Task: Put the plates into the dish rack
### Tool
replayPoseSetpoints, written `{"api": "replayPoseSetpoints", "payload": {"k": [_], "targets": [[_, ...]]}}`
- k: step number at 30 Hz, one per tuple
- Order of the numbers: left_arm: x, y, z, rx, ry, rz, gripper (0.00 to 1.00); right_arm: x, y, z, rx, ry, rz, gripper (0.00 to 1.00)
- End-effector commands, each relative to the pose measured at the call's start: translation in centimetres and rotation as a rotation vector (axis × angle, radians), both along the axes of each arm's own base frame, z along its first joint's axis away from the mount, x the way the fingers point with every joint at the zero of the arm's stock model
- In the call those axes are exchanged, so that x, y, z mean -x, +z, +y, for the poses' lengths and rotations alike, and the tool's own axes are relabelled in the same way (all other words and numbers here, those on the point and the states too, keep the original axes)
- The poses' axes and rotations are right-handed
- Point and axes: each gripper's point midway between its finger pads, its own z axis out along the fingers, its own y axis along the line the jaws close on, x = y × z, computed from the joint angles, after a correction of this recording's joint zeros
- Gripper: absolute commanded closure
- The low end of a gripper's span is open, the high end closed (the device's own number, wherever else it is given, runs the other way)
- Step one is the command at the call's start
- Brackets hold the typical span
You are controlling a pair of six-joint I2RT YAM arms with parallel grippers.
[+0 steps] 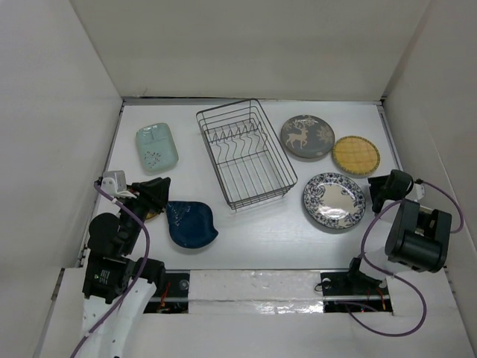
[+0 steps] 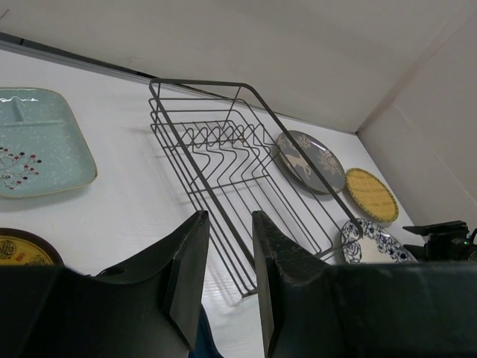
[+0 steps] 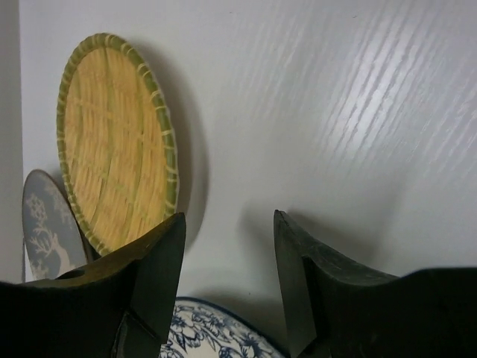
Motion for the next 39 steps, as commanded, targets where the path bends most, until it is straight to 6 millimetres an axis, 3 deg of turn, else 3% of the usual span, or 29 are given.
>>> {"api": "replayPoseSetpoints", "payload": {"k": [1, 3, 4, 7, 14, 17, 20, 21, 23, 24, 28, 29, 31, 32, 34, 35, 38, 39], "targets": [[0.1, 1.0, 0.0, 0.015, 0.004, -0.04, 0.73, -2.9, 2.8, -1.6, -0.014, -0.015, -0.146, 0.44], [0.0, 1.0, 0.1, 0.015, 0.007, -0.039, 0.73, -4.4, 3.0, -1.5, -0.046, 0.034, -0.166, 0.45], [0.1, 1.0, 0.1, 0.017, 0.009, -0.038, 0.73, -4.8, 1.8, -1.5, -0.073, 0.054, -0.151, 0.46], [0.1, 1.2, 0.1, 0.018, 0.01, -0.043, 0.73, -6.5, 2.1, -1.0, -0.128, 0.119, -0.189, 0.46], [0.0, 1.1, 0.3, 0.015, 0.02, -0.037, 0.73, -8.0, 1.3, -0.8, -0.188, 0.159, -0.212, 0.47], [-0.1, 1.0, 0.5, 0.018, 0.031, -0.032, 0.73, -8.9, 1.0, 0.2, -0.266, 0.192, -0.252, 0.49], [-0.1, 1.0, 1.0, 0.021, 0.061, -0.03, 0.74, -9.3, 1.1, 0.8, -0.341, 0.188, -0.315, 0.61], [0.0, 1.1, 1.0, 0.022, 0.061, -0.034, 0.74, -9.1, 1.2, 0.7, -0.335, 0.17, -0.343, 0.75], [0.1, 1.2, 1.0, 0.024, 0.061, -0.043, 0.74, -8.7, 1.4, 0.1, -0.335, 0.134, -0.362, 0.81], [0.2, 1.3, 1.1, 0.026, 0.06, -0.047, 0.74, -8.4, 1.1, -0.2, -0.327, 0.111, -0.353, 0.92], [0.2, 1.4, 1.1, 0.025, 0.061, -0.052, 0.74, -7.6, 3.8, -1.0, -0.248, 0.069, -0.406, 1.0], [0.1, 1.3, 1.1, 0.023, 0.061, -0.05, 0.74, -7.4, 6.0, -1.2, -0.203, 0.074, -0.443, 1.0], [-0.1, 1.1, 1.0, 0.022, 0.061, -0.039, 0.74, -7.2, 7.8, -0.8, -0.145, 0.065, -0.457, 1.0], [-0.1, 1.1, 1.0, 0.022, 0.061, -0.039, 0.74, -7.3, 10.9, 0.1, -0.078, 0.099, -0.499, 1.0], [-0.1, 1.0, 1.0, 0.022, 0.061, -0.036, 0.74, -7.0, 12.9, 0.4, -0.011, 0.076, -0.497, 1.0], [-0.1, 1.0, 1.0, 0.023, 0.061, -0.037, 0.74, -7.4, 14.7, 1.9, 0.045, 0.119, -0.512, 1.0], [-0.2, 0.9, 1.0, 0.024, 0.06, -0.032, 0.74, -6.8, 21.0, 3.5, 0.212, 0.125, -0.57, 1.0], [-0.2, 0.9, 1.0, 0.024, 0.06, -0.032, 0.74, -7.0, 23.4, 6.6, 0.247, 0.194, -0.606, 1.0]]}}
